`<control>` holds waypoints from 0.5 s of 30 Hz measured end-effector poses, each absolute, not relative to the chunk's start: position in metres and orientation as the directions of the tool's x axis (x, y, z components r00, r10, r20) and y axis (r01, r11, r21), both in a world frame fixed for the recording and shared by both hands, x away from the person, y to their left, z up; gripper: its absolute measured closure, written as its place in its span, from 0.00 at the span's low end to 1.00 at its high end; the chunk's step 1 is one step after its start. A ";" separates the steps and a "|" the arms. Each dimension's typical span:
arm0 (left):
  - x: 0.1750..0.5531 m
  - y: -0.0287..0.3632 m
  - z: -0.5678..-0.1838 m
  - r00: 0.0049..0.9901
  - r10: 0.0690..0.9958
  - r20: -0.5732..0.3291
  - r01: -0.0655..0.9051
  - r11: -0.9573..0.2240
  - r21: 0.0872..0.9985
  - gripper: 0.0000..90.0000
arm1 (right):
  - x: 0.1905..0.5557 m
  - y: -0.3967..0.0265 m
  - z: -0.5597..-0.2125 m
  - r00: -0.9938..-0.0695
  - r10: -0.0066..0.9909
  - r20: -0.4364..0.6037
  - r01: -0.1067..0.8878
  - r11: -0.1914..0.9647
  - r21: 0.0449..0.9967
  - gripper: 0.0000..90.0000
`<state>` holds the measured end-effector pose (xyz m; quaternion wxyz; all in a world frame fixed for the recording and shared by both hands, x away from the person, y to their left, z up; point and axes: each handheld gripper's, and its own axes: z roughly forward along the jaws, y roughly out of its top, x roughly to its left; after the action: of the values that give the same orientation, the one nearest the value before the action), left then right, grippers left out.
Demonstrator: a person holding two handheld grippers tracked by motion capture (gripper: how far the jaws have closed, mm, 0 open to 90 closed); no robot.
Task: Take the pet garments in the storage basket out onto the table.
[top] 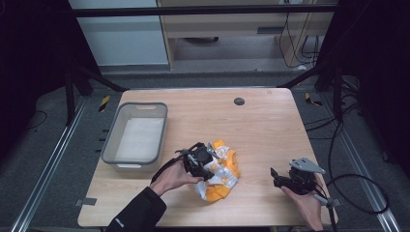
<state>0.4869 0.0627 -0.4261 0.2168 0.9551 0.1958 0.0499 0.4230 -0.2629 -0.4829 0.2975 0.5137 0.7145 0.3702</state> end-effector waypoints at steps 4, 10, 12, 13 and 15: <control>0.485 0.063 -0.425 0.918 0.395 0.026 0.342 -0.825 0.449 0.55 | 0.423 -0.263 -0.483 -0.297 0.954 -0.049 0.511 0.202 0.835 0.15; 0.483 0.068 -0.419 0.916 0.400 0.032 0.335 -0.804 0.491 0.44 | 0.423 -0.263 -0.483 -0.297 0.954 -0.050 0.511 0.203 0.835 0.15; 0.483 0.071 -0.416 0.912 0.408 0.032 0.338 -0.795 0.503 0.42 | 0.423 -0.263 -0.483 -0.293 0.955 -0.041 0.515 0.194 0.835 0.15; 0.482 0.073 -0.414 0.911 0.412 0.030 0.340 -0.789 0.512 0.40 | 0.423 -0.263 -0.483 -0.292 0.955 -0.042 0.514 0.194 0.835 0.15; 0.482 0.077 -0.411 0.906 0.422 0.027 0.345 -0.773 0.532 0.38 | 0.423 -0.263 -0.483 -0.291 0.956 -0.039 0.515 0.191 0.836 0.14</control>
<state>0.4816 0.0768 -0.4106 0.2675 0.9388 0.2042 0.0727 0.4228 -0.2631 -0.4827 0.2967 0.5160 0.7124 0.3717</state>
